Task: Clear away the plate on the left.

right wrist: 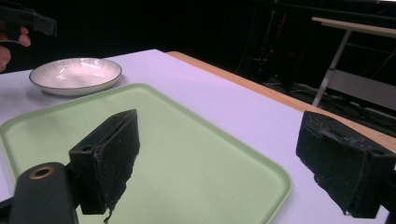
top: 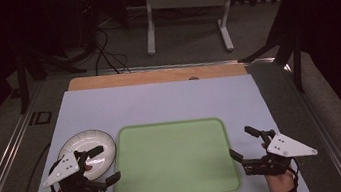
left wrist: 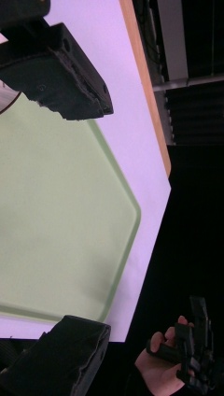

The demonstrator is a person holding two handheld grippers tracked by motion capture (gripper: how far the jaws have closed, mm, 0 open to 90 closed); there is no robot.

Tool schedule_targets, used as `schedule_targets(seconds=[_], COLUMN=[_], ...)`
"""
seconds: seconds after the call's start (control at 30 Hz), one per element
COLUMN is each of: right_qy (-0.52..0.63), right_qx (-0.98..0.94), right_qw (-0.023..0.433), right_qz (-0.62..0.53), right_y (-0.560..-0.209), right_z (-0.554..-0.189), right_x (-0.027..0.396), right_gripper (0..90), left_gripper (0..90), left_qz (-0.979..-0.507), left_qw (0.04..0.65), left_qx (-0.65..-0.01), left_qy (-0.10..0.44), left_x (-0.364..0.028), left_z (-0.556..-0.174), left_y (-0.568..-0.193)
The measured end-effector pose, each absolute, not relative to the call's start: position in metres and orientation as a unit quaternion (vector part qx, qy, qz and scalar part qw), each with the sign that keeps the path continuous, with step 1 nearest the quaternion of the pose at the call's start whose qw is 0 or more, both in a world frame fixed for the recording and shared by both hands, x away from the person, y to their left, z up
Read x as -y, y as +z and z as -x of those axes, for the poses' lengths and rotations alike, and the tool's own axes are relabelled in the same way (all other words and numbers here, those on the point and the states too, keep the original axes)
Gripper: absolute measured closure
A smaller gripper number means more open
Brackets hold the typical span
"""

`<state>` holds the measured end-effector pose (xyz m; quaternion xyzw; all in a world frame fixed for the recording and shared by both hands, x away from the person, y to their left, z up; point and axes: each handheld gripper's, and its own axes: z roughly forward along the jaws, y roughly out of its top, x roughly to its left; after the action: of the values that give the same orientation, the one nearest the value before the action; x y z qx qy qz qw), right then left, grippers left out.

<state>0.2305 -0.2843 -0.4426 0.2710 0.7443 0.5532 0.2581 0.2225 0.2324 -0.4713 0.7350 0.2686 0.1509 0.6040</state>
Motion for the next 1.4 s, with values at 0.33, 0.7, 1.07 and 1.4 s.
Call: schedule_targets(seconds=[0.33,0.7,1.07,1.4], right_qy=[0.550,0.555,0.557,0.559], right_qx=[-0.748,-0.749,-0.748,-0.748], right_qw=[0.255,0.252,0.253,0.251], right_qz=[-0.271,-0.260,-0.257,-0.255], right_y=[-0.444,-0.442,-0.441,-0.440], right_z=[-0.229,-0.226,-0.225,-0.224], right_x=[0.283,0.280,0.278,0.277], right_gripper=[13.0,13.1,13.0,13.0], left_gripper=[0.2,0.1,0.1,0.2], left_qz=[-0.741,-0.754,-0.775,-0.780], left_qw=[0.605,0.595,0.579,0.572], left_qx=[-0.263,-0.263,-0.235,-0.229], left_qy=[0.125,0.091,0.099,0.112], left_x=[-0.227,-0.222,-0.213,-0.219], left_z=[-0.222,-0.220,-0.216,-0.221], left_y=[-0.471,-0.459,-0.430,-0.402])
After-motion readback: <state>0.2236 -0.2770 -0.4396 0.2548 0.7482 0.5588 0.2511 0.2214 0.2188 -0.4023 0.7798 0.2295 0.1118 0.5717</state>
